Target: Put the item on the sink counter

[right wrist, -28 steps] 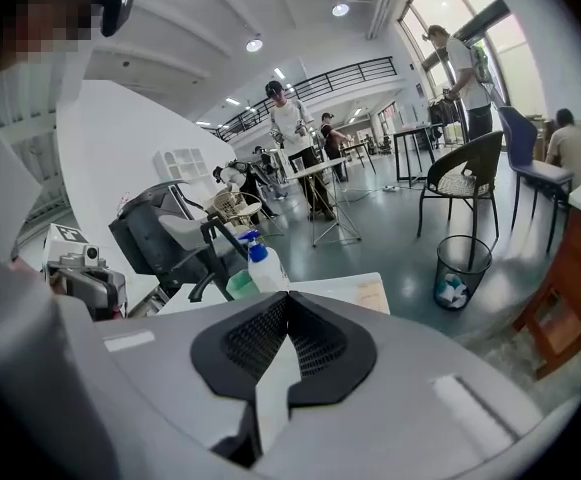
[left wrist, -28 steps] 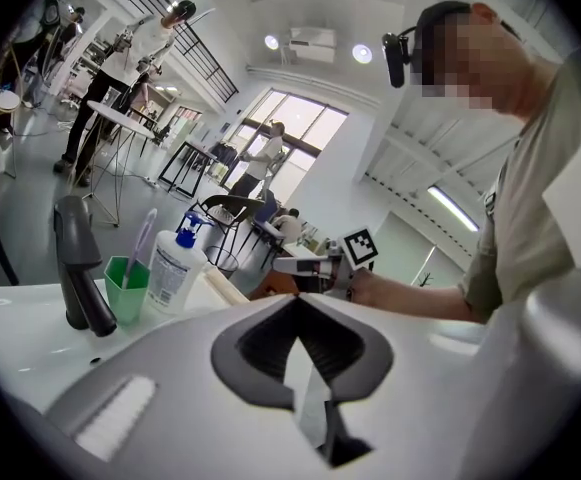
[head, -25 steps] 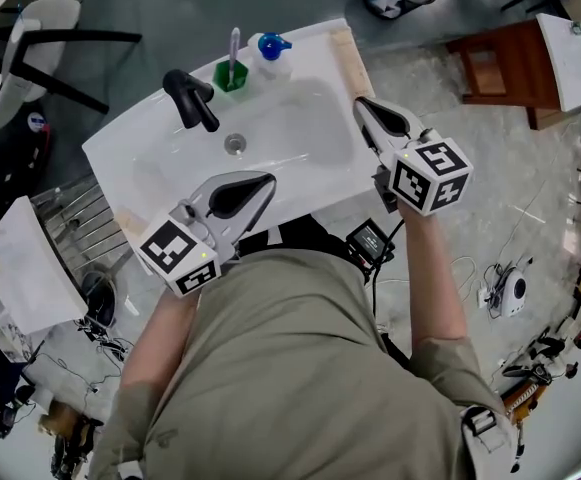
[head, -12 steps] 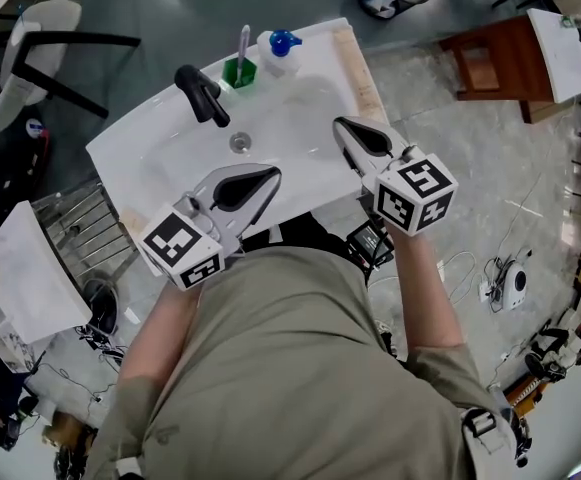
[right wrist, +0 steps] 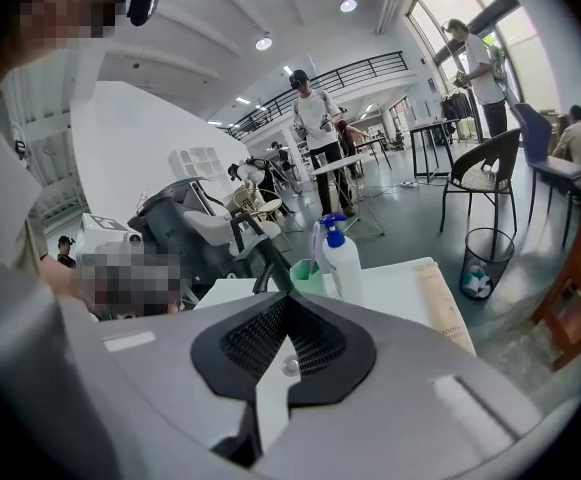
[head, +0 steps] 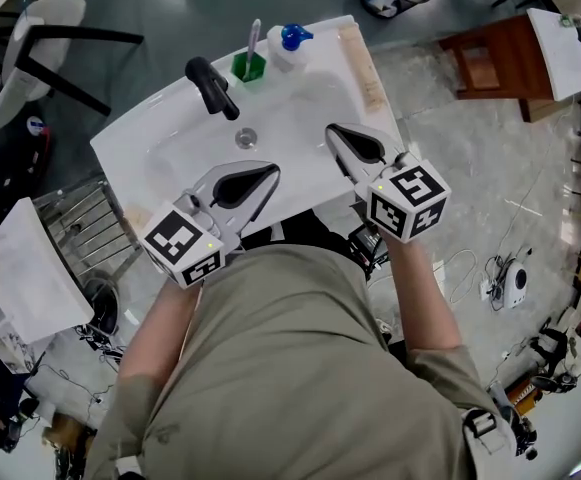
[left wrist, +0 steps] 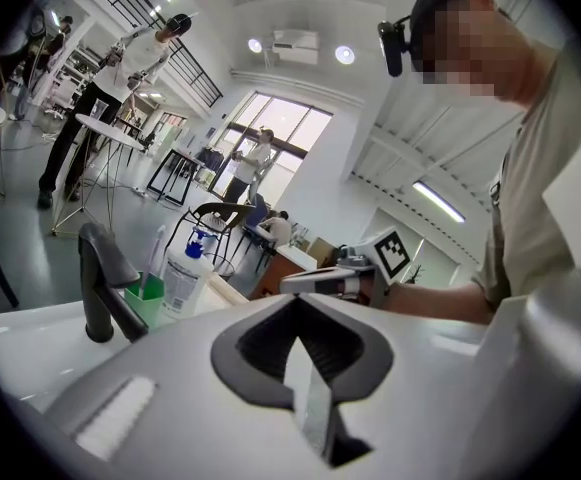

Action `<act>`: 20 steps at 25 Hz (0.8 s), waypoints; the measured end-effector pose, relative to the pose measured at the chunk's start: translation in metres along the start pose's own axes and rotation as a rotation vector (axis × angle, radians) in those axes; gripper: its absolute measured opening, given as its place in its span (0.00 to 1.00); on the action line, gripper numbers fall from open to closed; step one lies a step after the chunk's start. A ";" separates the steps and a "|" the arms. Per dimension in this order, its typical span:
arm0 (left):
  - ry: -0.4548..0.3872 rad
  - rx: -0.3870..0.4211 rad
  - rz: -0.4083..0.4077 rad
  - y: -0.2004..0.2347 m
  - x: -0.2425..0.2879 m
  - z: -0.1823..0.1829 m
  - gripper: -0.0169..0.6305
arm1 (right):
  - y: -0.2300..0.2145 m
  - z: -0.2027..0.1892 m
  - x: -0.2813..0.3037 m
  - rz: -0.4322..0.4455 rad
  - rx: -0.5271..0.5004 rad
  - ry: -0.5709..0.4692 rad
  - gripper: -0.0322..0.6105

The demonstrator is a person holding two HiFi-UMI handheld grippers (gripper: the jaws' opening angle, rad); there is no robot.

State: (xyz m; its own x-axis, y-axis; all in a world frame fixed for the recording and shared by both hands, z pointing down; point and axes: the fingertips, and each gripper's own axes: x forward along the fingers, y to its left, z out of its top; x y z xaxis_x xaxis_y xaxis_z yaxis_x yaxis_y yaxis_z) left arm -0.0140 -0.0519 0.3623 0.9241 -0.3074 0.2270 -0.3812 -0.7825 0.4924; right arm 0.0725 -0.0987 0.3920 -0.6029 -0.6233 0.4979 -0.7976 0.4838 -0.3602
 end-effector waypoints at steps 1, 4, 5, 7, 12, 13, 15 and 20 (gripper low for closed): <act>0.002 0.000 0.001 0.001 -0.001 -0.002 0.03 | 0.003 -0.002 0.001 0.002 -0.004 0.003 0.07; 0.008 0.000 0.007 0.002 -0.005 -0.006 0.03 | 0.009 -0.007 0.003 0.007 -0.012 0.014 0.07; 0.008 -0.001 0.010 0.001 -0.006 -0.007 0.03 | 0.011 -0.009 0.004 0.009 -0.014 0.017 0.07; 0.010 -0.001 0.013 0.001 -0.009 -0.008 0.03 | 0.015 -0.012 0.004 0.015 -0.016 0.025 0.07; 0.009 0.007 0.007 -0.005 -0.010 -0.009 0.03 | 0.019 -0.017 0.000 0.012 -0.031 0.033 0.07; 0.009 0.009 0.005 -0.007 -0.010 -0.009 0.03 | 0.020 -0.017 -0.001 0.010 -0.034 0.032 0.07; 0.011 0.010 0.002 -0.009 -0.011 -0.011 0.03 | 0.020 -0.018 -0.003 0.009 -0.034 0.030 0.07; 0.013 0.018 -0.003 -0.016 -0.010 -0.011 0.03 | 0.021 -0.020 -0.009 0.011 -0.034 0.026 0.07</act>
State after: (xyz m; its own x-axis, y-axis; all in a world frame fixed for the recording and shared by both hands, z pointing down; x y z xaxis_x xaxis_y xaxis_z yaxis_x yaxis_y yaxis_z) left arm -0.0169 -0.0301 0.3613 0.9247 -0.2980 0.2368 -0.3779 -0.7931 0.4777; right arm 0.0614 -0.0704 0.3953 -0.6110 -0.6020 0.5141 -0.7894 0.5117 -0.3390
